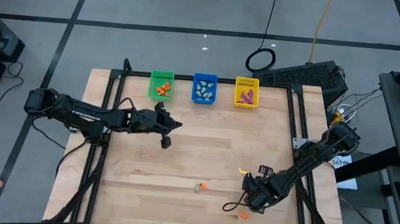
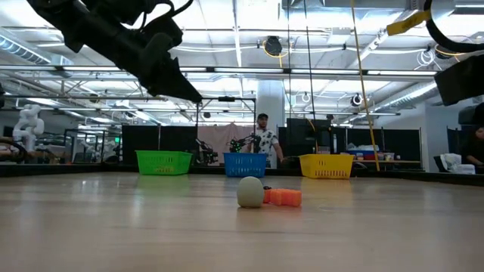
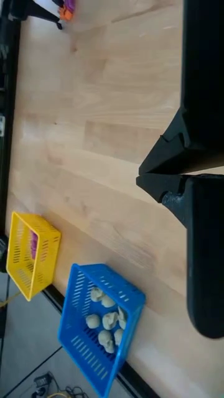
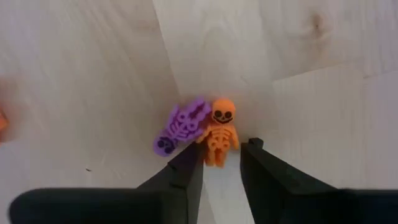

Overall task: Sort Halloween decoration
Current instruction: Put the orange skeleton toy into the green bin

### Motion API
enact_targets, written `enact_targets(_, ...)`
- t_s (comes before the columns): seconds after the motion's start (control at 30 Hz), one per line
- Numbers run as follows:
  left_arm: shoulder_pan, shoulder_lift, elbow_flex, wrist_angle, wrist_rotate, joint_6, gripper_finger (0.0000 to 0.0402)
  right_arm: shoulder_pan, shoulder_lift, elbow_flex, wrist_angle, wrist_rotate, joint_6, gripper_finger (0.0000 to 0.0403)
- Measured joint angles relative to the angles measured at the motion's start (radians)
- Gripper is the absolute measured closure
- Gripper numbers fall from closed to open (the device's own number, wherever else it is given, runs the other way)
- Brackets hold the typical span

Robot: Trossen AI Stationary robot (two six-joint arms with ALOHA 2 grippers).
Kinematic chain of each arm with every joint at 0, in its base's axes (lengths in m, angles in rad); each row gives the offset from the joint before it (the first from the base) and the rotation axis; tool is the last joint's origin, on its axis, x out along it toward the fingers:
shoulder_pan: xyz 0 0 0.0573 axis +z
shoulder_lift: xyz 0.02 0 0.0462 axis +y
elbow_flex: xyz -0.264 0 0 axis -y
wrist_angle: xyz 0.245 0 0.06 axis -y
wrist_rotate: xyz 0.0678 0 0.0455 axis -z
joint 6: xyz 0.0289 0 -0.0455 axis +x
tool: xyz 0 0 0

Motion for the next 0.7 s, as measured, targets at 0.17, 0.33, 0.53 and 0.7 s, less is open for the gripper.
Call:
enact_targets(0.17,-0.002,0.0,0.0,0.023,0.0,-0.005,0.0398,0.0,0.025,-0.001,-0.005,-0.024,0.0,0.0358)
enact_targets(0.33,-0.003,0.001,0.0,0.037,0.022,-0.055,0.0398,-0.001,0.002,-0.003,-0.006,-0.021,-0.015,0.0393)
enact_targets(0.53,-0.003,0.027,0.001,0.12,0.153,-0.16,0.0398,-0.024,-0.084,-0.011,-0.02,0.15,-0.039,0.0399)
enact_targets(0.7,-0.003,0.102,0.002,0.152,0.259,-0.263,0.0397,-0.075,-0.113,-0.007,0.02,0.301,-0.129,0.0401)
